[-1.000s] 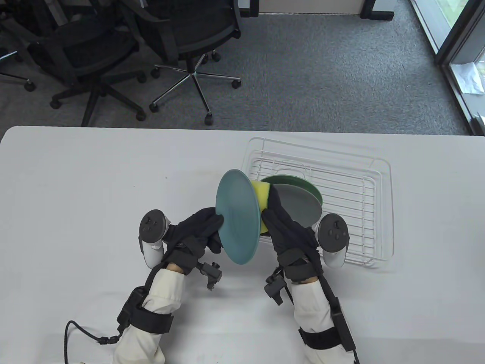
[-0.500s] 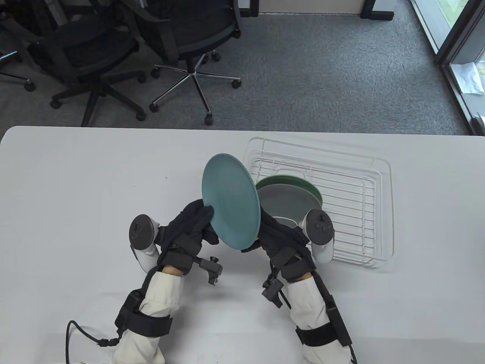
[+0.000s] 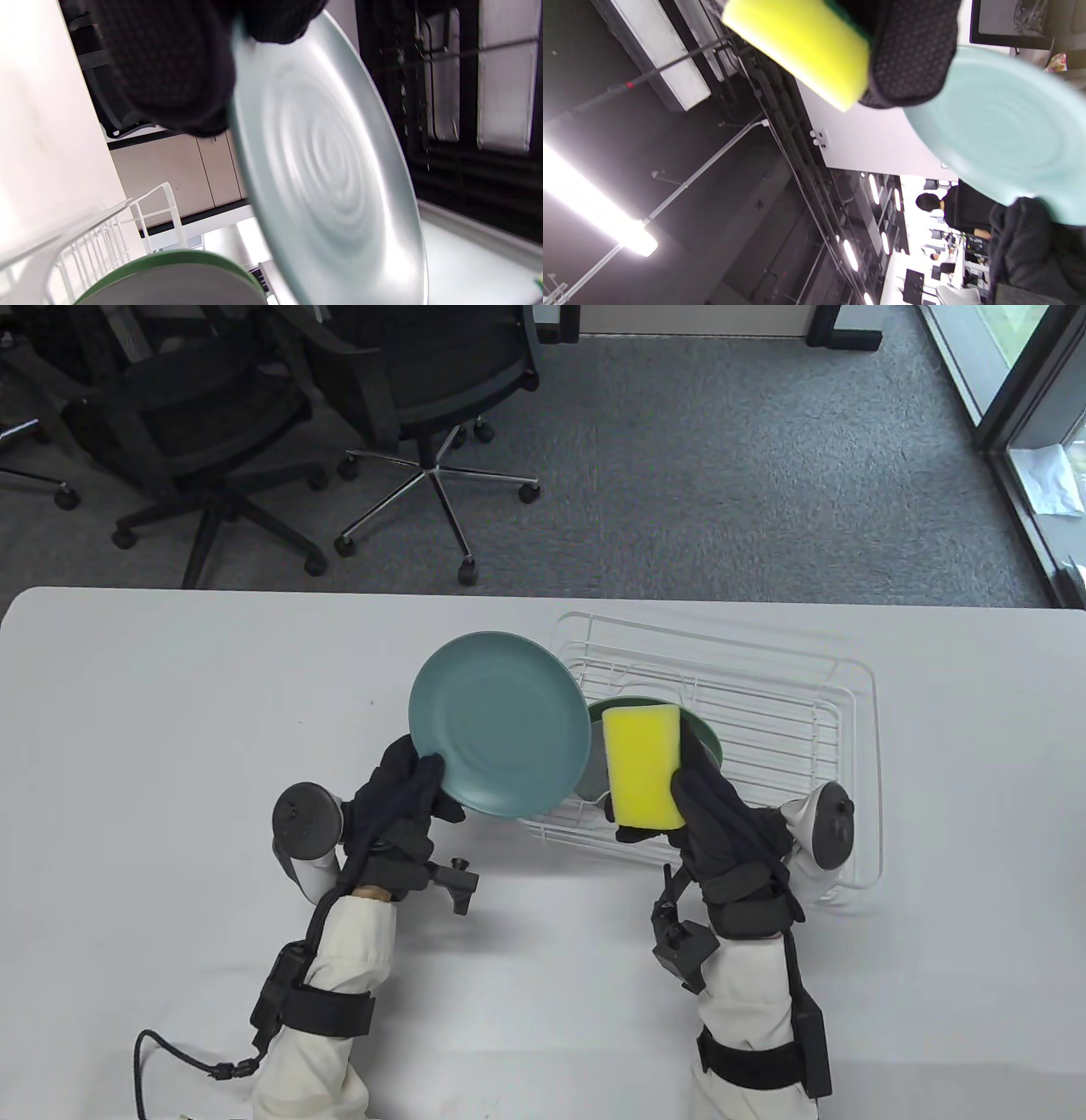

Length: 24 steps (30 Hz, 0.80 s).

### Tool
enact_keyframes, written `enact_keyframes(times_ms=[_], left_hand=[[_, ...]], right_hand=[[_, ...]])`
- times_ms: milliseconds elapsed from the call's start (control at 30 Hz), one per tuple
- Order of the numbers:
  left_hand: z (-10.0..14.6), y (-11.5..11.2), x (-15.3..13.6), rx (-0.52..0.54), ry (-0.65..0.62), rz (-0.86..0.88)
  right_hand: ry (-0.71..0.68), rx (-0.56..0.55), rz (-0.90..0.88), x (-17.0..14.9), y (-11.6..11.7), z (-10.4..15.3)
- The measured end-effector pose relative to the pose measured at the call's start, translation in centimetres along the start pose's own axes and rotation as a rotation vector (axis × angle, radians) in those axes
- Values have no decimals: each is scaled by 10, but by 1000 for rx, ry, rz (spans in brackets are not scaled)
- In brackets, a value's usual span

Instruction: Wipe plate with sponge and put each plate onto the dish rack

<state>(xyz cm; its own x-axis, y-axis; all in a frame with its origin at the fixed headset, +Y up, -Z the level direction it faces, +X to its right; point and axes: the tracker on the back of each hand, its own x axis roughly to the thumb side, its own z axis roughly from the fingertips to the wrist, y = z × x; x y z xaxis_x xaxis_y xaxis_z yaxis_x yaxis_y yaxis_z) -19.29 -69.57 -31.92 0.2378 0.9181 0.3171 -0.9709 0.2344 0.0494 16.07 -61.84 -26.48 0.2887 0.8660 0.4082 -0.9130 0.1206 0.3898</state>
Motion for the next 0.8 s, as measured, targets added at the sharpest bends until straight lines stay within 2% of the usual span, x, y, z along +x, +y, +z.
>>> enact_keyframes(times_ms=[200, 333, 500, 800], left_hand=[[-16, -27, 30, -60, -138, -247], [-22, -56, 46, -116, -235, -446], [-27, -90, 48, -172, -291, -604], [-31, -125, 36, -265, -303, -817]], right_hand=[[-39, -51, -53, 6, -17, 6], [-51, -77, -71, 7, -25, 9], [-51, -84, -88, 6, -27, 10], [-14, -76, -54, 1, -20, 7]])
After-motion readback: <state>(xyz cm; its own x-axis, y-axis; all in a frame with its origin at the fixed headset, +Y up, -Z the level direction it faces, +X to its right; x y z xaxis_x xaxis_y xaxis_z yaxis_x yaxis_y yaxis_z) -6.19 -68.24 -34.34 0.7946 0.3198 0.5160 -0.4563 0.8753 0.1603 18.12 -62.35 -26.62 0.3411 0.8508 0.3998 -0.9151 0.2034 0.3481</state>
